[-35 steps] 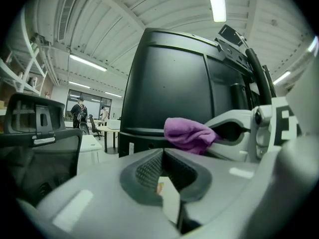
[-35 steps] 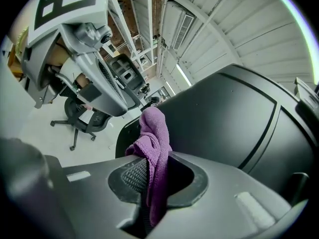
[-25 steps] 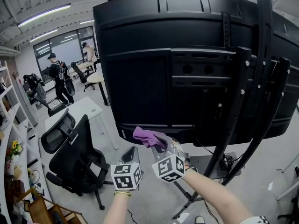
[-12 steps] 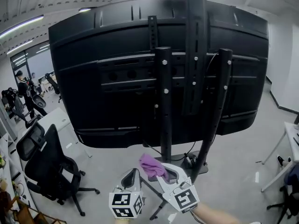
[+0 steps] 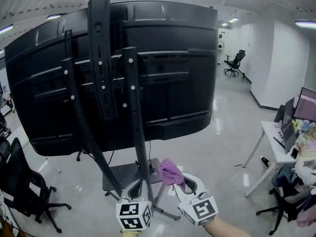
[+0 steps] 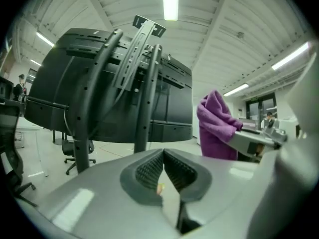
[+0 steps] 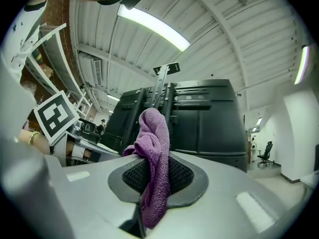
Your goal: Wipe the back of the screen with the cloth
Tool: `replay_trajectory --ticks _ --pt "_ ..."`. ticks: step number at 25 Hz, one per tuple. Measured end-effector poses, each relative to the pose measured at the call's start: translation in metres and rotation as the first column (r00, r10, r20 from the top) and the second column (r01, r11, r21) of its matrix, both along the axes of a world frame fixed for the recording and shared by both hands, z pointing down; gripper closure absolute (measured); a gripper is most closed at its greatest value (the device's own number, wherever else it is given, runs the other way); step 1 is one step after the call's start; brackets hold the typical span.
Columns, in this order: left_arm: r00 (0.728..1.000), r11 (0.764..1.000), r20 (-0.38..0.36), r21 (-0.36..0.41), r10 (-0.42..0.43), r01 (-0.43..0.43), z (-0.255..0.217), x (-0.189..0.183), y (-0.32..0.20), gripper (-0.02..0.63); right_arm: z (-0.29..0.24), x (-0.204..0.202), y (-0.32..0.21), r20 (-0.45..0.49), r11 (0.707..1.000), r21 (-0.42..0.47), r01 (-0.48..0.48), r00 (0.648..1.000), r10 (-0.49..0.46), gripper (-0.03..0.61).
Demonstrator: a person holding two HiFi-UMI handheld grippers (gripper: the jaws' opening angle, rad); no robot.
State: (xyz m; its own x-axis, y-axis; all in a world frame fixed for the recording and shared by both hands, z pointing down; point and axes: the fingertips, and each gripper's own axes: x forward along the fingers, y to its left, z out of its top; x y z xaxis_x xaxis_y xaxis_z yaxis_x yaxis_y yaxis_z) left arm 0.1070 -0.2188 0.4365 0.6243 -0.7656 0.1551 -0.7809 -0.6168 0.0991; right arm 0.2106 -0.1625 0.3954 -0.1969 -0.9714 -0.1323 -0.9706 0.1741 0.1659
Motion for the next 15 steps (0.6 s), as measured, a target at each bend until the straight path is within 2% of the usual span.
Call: replay_trajectory --ticks 3,6,11,15 --pt "0.999 0.999 0.004 -0.004 0.037 -0.037 0.000 0.057 0.022 0.606 0.006 0.059 0.027 0.026 0.998 -0.014 -0.055 0.998 0.055 0.518" --pt "0.997 0.998 0.029 -0.012 0.065 -0.065 -0.002 0.100 0.036 0.606 0.008 0.100 0.046 0.035 0.995 -0.027 -0.092 0.995 0.093 0.518" --pt "0.996 0.997 0.055 -0.030 0.066 -0.064 -0.019 0.141 0.033 0.606 0.001 0.141 0.054 0.028 0.994 -0.036 -0.105 0.994 0.106 0.518" --pt "0.996 0.997 0.060 0.002 0.071 -0.071 -0.050 0.167 0.017 0.606 -0.028 0.162 0.037 -0.038 0.995 0.007 -0.097 0.995 0.098 0.518"
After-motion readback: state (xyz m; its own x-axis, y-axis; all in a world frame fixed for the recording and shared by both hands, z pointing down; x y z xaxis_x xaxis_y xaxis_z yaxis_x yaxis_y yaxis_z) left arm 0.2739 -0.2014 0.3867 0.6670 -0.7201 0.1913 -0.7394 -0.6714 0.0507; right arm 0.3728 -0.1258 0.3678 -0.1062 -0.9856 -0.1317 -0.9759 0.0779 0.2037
